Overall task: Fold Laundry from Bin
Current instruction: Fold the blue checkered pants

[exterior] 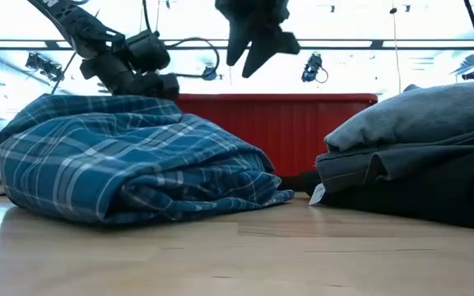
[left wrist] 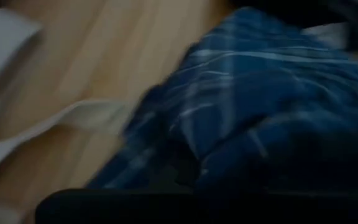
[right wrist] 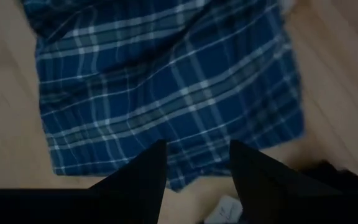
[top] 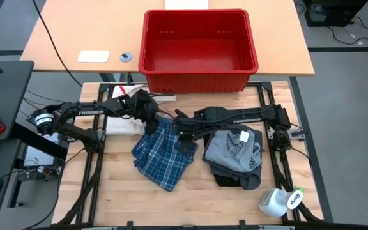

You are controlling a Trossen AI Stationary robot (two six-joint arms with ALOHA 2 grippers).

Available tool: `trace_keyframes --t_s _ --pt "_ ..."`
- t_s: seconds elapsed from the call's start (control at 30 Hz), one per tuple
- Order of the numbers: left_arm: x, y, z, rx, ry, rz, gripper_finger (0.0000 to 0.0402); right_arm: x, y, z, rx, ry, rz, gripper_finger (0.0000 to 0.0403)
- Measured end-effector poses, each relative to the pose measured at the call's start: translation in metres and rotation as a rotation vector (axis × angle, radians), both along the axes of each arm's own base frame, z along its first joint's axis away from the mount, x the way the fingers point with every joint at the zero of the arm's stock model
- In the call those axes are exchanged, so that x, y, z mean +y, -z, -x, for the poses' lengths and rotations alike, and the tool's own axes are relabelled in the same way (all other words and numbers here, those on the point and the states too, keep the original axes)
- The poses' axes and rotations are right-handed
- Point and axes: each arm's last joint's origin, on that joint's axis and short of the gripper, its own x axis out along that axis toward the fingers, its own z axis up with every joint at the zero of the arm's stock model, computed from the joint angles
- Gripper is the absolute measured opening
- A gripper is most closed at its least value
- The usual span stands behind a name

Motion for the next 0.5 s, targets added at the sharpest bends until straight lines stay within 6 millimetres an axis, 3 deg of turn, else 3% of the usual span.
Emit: trace_keyframes --t_s 0.33,0.5 --pt "0.016 0.0 0.012 0.034 -0.067 -0.026 0.0004 -0.026 0.04 -0.007 -0.01 0.017 -0.025 0.0183" --pt "0.016 0.0 0.013 0.042 -0.083 -0.006 0.0027 -0.054 0.062 -0.005 0.006 0.044 -0.094 0.0188"
